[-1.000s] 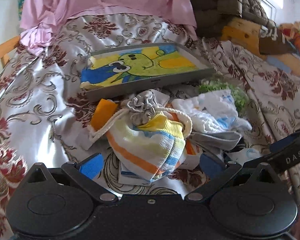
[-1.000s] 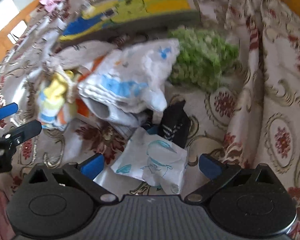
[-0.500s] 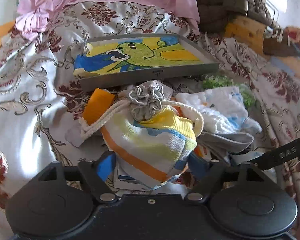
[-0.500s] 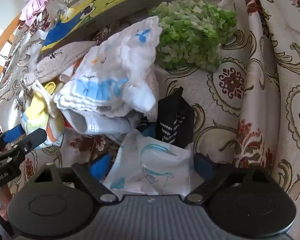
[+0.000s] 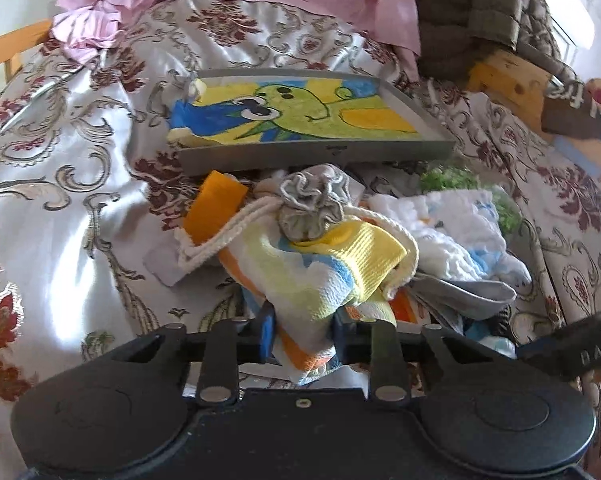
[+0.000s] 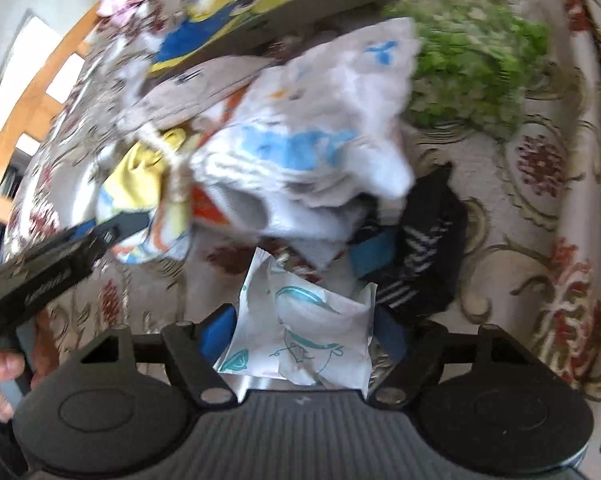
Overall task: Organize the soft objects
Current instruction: 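Grasp the yellow striped cloth with the left tool while the right tool grasps the white fish-print packet, then carry the striped cloth into the painted tray with the left tool while the right tool drops the packet there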
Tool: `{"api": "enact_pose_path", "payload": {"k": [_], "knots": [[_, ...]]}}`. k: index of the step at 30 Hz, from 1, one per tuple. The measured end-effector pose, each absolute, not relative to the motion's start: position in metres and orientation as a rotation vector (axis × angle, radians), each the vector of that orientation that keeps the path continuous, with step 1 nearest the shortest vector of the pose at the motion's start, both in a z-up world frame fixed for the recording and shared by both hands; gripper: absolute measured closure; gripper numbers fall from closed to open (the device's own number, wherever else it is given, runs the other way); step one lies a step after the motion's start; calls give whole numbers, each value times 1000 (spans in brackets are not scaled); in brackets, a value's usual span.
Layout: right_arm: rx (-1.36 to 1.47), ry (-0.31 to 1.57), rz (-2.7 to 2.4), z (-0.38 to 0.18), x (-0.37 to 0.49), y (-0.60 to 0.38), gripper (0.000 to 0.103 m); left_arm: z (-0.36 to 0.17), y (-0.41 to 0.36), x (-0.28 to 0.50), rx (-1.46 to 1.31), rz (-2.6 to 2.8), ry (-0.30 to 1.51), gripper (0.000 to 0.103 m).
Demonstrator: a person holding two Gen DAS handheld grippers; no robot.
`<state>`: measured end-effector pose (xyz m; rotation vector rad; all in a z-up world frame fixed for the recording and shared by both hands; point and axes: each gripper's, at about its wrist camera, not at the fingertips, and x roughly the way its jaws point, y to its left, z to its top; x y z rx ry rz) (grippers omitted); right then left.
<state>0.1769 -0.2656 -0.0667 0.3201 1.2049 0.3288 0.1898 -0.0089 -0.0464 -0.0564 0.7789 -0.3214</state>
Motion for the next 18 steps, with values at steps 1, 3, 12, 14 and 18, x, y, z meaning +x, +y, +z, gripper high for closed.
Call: {"api": "enact_pose_path", "payload": {"k": [1, 3, 12, 14, 18], "knots": [[304, 1205, 344, -66, 177, -263, 25, -46, -8, 190, -64, -316, 782, 76], [266, 1200, 366, -64, 175, -256, 25, -46, -6, 190, -80, -310, 785, 79], [254, 1156, 390, -57, 171, -259, 28, -36, -13, 176, -53, -350, 752, 83], [250, 1147, 393, -55, 171, -258, 28, -32, -13, 171, -63, -359, 742, 83], [250, 1135, 393, -54, 170, -260, 28, -25, -11, 154, -87, -377, 736, 83]]}}
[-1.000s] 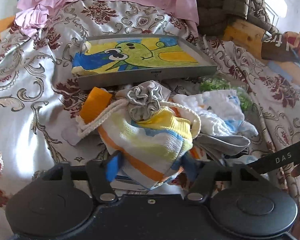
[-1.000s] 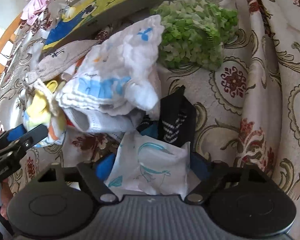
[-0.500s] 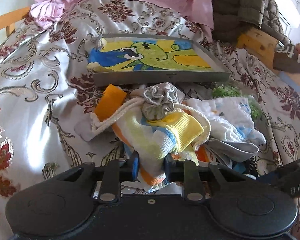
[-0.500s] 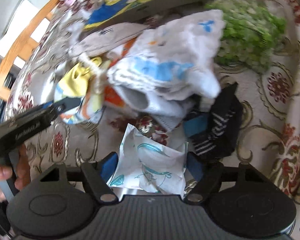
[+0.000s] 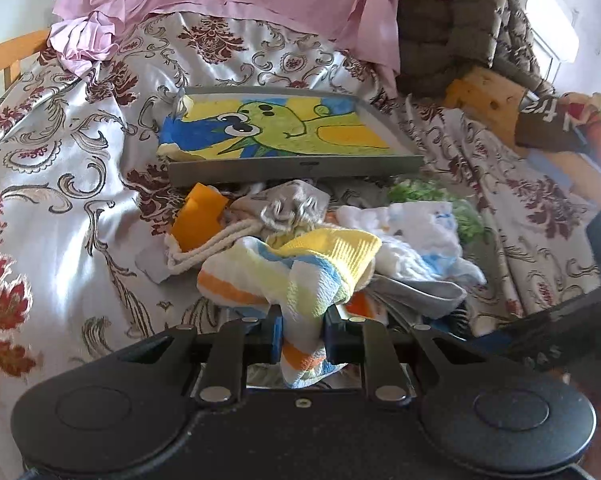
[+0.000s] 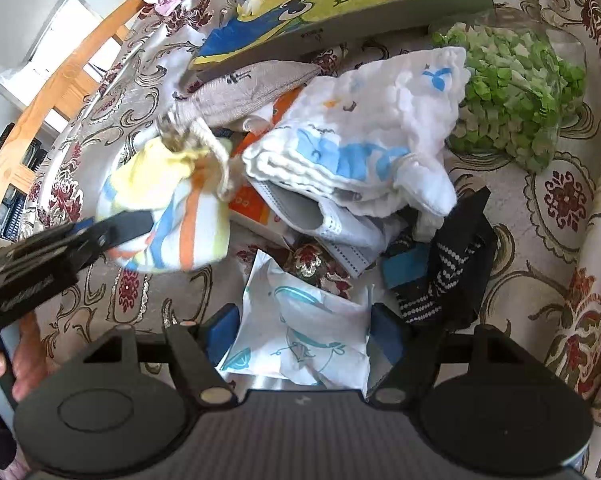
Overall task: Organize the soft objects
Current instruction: 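Carry the striped cloth into the painted tray with the left tool while the right tool drops the packet there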
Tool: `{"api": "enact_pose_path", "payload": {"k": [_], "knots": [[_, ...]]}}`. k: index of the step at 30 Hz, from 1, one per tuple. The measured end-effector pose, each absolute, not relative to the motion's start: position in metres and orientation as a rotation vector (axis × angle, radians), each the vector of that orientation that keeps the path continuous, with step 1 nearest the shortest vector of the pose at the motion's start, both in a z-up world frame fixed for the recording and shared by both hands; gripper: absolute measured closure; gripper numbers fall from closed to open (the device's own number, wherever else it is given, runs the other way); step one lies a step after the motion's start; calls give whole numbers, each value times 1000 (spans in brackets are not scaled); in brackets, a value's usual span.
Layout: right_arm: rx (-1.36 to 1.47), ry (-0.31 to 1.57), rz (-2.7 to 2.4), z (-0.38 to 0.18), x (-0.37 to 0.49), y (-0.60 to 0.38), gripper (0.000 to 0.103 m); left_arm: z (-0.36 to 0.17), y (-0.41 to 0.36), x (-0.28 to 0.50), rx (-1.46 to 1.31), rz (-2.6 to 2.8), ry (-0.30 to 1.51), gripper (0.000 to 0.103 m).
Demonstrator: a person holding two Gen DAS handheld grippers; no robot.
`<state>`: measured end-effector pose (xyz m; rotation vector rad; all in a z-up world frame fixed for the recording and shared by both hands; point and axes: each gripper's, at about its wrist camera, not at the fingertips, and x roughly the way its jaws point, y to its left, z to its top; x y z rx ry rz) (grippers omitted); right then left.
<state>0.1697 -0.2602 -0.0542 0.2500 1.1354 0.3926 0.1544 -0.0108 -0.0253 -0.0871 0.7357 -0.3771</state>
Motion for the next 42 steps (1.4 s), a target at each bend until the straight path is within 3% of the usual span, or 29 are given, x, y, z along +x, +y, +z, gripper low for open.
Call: {"api": "enact_pose_path", "payload": {"k": [15, 23, 28, 34, 42], "knots": [[315, 905, 510, -21, 151, -267, 30, -8, -3, 101, -224, -365, 645, 83], [349, 701, 591, 11, 128, -270, 30, 23, -3, 88, -253, -404, 498, 83], [377, 584, 504, 29, 140, -284, 30, 55, -5, 118, -248, -399, 445, 83], [349, 496, 422, 51, 213, -288, 29, 92, -18, 186, -236, -405, 341, 83], [423, 500, 294, 26, 325, -286, 29, 71, -40, 308, -213, -352, 362, 83]]}}
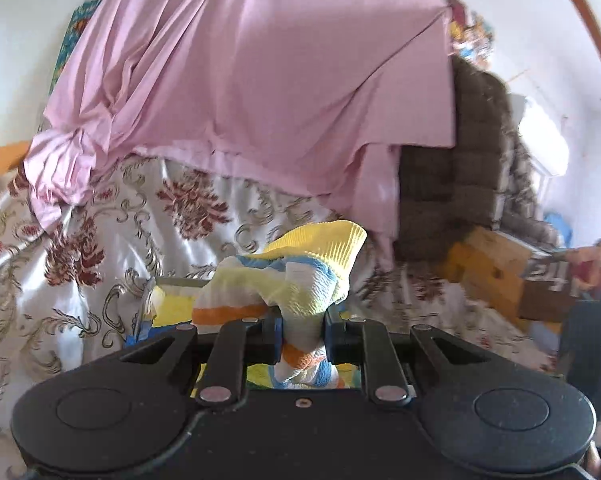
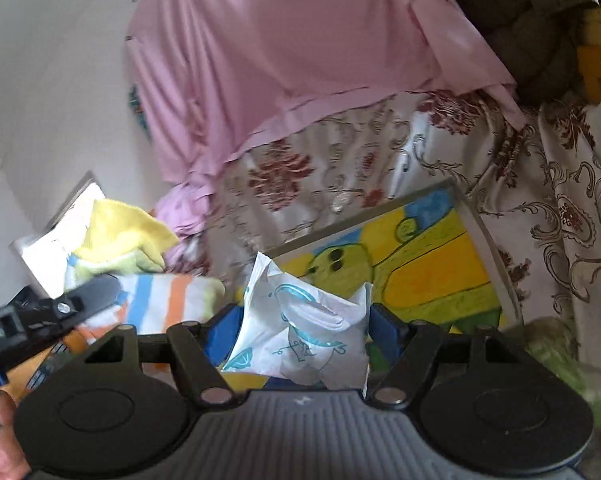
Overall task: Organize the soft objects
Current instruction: 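Carry the striped cloth into the painted tray with the left tool while the right tool drops the packet there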
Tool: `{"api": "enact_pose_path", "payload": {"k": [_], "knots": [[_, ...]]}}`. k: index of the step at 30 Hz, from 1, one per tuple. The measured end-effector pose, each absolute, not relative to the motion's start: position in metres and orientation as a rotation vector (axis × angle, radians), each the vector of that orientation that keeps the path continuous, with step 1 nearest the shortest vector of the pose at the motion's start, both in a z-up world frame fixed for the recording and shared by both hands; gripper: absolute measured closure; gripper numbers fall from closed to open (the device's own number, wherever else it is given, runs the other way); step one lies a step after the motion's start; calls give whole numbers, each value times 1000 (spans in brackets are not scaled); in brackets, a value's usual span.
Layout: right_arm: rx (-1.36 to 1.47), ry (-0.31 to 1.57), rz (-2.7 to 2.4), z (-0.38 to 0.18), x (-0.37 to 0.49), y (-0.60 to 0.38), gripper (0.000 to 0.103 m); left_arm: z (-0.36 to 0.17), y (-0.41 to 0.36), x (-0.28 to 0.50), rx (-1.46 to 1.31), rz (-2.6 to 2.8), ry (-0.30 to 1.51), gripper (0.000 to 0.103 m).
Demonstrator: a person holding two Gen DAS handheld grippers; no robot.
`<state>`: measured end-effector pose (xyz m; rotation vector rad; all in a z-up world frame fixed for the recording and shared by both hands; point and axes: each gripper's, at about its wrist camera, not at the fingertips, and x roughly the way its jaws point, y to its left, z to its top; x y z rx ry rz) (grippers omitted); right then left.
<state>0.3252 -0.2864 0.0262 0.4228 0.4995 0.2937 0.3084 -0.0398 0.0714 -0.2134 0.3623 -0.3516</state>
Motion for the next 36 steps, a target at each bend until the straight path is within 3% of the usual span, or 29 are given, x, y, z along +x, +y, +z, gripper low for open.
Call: {"api": "enact_pose_path", "payload": {"k": [9, 16, 21, 24, 28, 36], "knots": [[422, 552, 201, 0, 386, -287, 29, 9, -44, 396, -322, -286, 523, 82], [444, 606, 152, -20, 395, -287, 26, -20, -38, 409, -347, -266, 638, 80], [466, 617, 127, -17, 392, -291, 19, -21, -38, 410, -347, -254, 686, 72], [463, 634, 87, -14, 387, -292, 16, -20, -35, 406, -353, -256, 709, 60], [478, 627, 84, -9, 378, -297, 5, -13, -29, 393, -363, -226, 692, 33], [463, 559, 98, 30, 339, -307, 0, 28, -20, 346, -346, -192, 599, 21]]}}
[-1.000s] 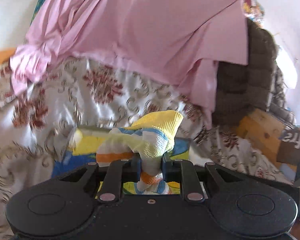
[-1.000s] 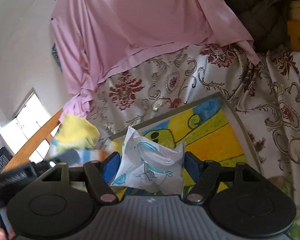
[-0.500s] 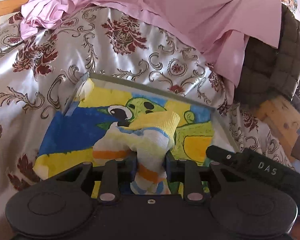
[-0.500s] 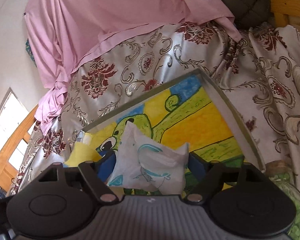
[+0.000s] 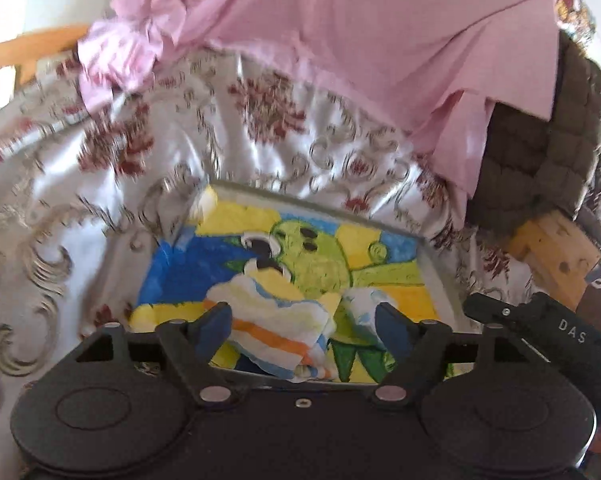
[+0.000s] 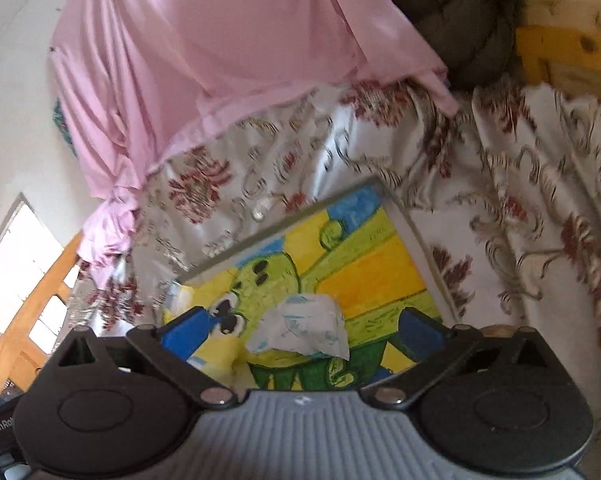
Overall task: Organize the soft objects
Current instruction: 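Carry the striped cloth into the painted tray with the left tool while the right tool drops the packet there, then move both open tools back over the pile of soft items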
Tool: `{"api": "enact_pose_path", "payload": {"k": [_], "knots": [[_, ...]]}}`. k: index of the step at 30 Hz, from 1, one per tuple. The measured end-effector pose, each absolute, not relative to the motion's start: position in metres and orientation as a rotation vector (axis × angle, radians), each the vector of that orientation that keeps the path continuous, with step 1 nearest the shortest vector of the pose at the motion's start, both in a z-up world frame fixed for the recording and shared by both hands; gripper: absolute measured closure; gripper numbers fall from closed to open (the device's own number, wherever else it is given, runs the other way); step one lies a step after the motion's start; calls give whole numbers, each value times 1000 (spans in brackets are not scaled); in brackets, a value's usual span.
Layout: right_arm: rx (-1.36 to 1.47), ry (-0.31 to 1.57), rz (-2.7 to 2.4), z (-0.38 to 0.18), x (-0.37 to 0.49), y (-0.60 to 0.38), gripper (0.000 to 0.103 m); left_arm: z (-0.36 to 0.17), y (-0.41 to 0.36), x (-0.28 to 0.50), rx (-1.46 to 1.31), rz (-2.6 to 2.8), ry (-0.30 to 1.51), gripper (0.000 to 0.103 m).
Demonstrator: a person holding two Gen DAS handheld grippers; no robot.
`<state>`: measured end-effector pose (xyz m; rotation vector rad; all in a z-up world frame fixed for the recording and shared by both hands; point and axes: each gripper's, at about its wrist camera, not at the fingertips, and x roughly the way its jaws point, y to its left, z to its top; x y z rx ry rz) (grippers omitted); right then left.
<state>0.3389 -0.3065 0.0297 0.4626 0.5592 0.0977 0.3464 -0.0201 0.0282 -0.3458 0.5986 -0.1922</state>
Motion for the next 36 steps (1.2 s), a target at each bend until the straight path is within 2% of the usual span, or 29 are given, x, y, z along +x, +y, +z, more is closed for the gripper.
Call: {"api": "enact_pose_path", "payload": {"k": [7, 10, 21, 29, 36], "knots": [[341, 433, 99, 70, 270, -292, 0, 68, -18, 277, -338, -199, 440, 5], [277, 375, 102, 83, 234, -279, 0, 79, -18, 243, -321, -202, 373, 1], [195, 203, 22, 85, 107, -248, 0, 82, -1, 130, -225, -140, 216, 1], [152, 231, -28, 66, 53, -243, 0, 67, 10, 71, -195, -50, 184, 1], [129, 336, -16, 51, 32, -241, 0, 42, 9, 53, -120, -77, 294, 1]]}}
